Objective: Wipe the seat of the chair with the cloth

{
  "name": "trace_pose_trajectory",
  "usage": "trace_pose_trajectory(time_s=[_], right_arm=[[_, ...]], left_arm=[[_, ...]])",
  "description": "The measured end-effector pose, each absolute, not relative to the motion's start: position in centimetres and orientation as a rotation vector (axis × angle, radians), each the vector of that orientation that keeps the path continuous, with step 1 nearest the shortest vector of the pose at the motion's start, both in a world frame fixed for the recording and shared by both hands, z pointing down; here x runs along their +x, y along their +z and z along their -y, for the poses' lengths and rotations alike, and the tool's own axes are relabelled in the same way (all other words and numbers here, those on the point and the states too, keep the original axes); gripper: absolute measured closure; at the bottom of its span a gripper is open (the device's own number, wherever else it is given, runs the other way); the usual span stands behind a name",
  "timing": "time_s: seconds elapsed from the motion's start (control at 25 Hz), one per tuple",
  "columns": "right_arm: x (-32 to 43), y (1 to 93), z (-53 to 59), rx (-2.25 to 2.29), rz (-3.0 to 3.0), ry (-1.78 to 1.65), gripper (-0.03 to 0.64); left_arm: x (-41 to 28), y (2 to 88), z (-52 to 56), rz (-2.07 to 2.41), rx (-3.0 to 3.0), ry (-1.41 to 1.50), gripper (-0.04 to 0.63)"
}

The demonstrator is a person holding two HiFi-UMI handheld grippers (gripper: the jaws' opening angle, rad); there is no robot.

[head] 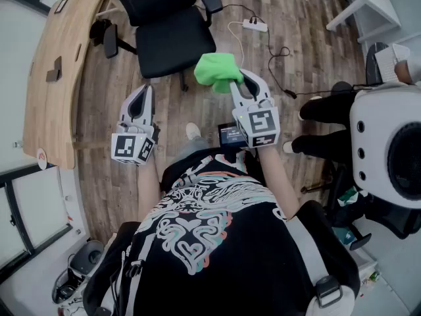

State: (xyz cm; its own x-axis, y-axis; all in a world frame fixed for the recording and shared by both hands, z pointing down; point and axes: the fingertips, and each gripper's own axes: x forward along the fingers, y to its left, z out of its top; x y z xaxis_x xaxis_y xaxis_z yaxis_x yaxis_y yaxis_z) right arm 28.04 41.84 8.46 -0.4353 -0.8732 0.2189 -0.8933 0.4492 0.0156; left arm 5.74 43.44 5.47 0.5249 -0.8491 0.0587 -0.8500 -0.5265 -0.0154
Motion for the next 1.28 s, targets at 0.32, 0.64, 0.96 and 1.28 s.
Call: trace_pose_trajectory(time_s=[0.32,0.64,0.96,1.28], right_arm=[[27.3,8.4,-42.1,1.528,2.552,0.137,0.554],[28.1,6.3,-41.8,1.581,2.755,0.306,0.553],[28.7,7.7,-41.3,1.551,2.704,0.281,0.554],[29.0,8.4,-38.2,1.555,2.706,0.348,0.554]], left_arm=[[5.9,5.6,-44.0,1.514,2.749,0.13,0.594],[6.3,4.6,-43.2,1.549,2.755,0.094,0.594],[7.0,5.3,-42.6,1.551,2.737,0.093,0.594],[6.9,5.1,-39.9,1.575,2.74,0.095,0.594]])
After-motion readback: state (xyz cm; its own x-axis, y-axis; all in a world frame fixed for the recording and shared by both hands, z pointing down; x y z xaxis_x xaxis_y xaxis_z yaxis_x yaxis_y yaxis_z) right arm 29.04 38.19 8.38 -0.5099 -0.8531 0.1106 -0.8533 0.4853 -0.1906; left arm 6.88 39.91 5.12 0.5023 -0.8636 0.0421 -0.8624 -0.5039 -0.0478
